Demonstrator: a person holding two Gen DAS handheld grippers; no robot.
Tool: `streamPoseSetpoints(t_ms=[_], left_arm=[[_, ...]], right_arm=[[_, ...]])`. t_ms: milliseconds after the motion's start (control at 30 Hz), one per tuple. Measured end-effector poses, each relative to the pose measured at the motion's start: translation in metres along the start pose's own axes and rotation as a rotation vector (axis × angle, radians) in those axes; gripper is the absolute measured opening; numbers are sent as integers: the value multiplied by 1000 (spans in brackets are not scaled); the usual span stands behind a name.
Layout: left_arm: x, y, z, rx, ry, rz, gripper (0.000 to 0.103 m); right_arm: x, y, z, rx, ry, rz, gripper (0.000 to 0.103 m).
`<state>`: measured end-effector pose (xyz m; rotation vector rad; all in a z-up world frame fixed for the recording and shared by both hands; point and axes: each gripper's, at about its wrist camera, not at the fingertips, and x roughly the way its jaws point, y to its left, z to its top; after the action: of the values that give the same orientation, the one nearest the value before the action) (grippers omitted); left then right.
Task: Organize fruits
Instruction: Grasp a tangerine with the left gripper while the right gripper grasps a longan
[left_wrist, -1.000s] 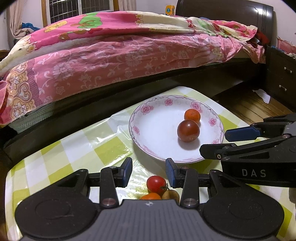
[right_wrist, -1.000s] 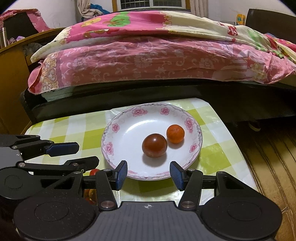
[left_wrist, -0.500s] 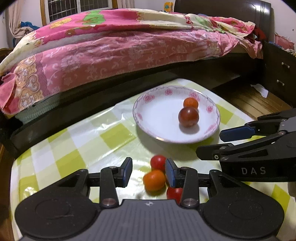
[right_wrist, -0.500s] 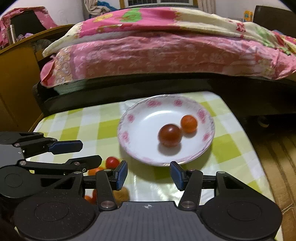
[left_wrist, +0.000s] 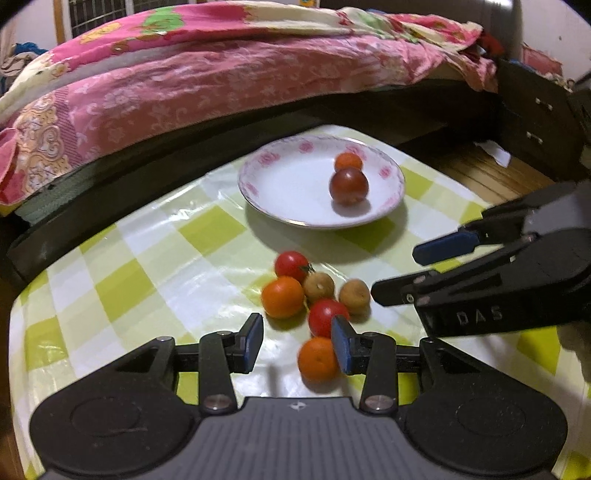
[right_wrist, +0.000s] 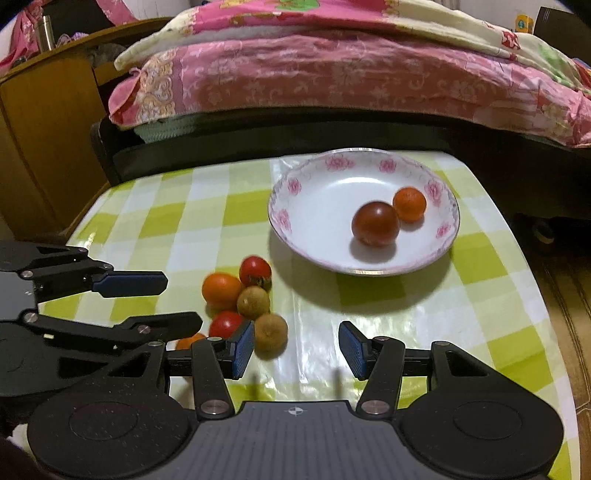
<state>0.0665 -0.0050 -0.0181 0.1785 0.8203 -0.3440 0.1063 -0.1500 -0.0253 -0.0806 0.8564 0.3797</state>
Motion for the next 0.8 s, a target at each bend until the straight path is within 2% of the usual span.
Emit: streamPoseSetpoints(t_ms=[300, 533, 800], left_arm=[[14, -9, -11, 41, 43, -32, 48], [19, -9, -16, 36, 55, -44, 48], [17, -10, -16, 46, 48, -48, 37]], right_arm=[[3, -10, -8, 4, 27, -2, 49], [7, -8, -7, -7, 33, 21, 49], [14, -2, -7, -52, 38, 42, 49]])
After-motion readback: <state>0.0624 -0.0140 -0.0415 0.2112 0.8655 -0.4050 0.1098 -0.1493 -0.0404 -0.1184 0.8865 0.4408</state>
